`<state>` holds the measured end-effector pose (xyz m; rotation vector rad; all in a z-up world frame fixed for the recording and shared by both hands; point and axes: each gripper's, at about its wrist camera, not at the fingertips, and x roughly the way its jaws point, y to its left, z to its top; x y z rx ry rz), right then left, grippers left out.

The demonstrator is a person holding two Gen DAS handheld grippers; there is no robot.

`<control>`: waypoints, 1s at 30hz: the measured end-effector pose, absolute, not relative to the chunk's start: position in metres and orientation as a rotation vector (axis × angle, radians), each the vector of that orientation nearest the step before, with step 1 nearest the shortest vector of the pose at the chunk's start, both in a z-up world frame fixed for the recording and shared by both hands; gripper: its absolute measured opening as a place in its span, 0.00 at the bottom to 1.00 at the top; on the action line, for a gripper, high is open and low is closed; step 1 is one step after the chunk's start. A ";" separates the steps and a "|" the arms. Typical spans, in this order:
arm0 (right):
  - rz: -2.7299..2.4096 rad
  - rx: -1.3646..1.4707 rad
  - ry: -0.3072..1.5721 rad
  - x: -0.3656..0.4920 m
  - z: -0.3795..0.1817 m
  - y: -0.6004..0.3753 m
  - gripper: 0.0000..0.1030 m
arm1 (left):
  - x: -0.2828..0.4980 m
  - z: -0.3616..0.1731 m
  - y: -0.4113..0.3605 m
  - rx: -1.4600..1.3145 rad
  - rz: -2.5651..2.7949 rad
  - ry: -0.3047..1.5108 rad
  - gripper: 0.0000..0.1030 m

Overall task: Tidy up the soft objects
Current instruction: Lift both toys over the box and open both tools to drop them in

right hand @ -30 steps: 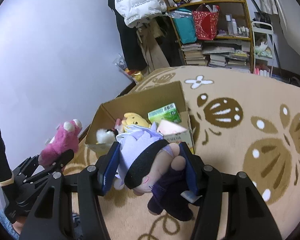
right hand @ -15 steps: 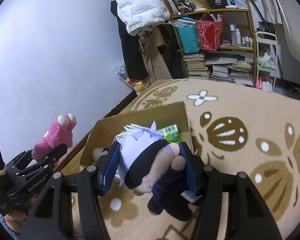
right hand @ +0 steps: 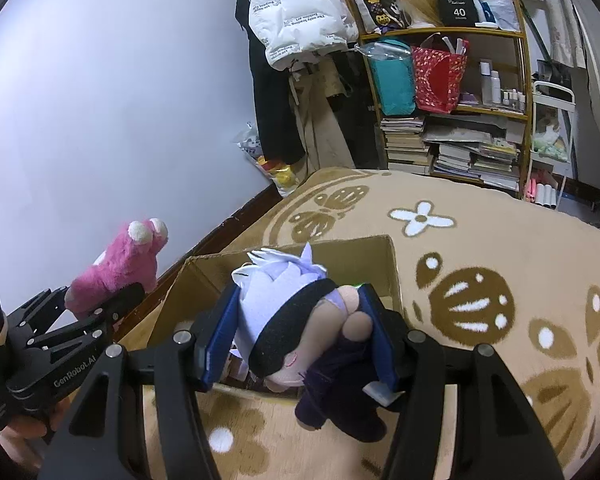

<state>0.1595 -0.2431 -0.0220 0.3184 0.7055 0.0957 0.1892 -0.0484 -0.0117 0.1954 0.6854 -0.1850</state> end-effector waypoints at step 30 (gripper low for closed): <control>0.138 0.394 0.750 0.196 -0.073 -0.249 0.67 | 0.220 -0.062 -0.073 0.238 -0.251 0.802 0.64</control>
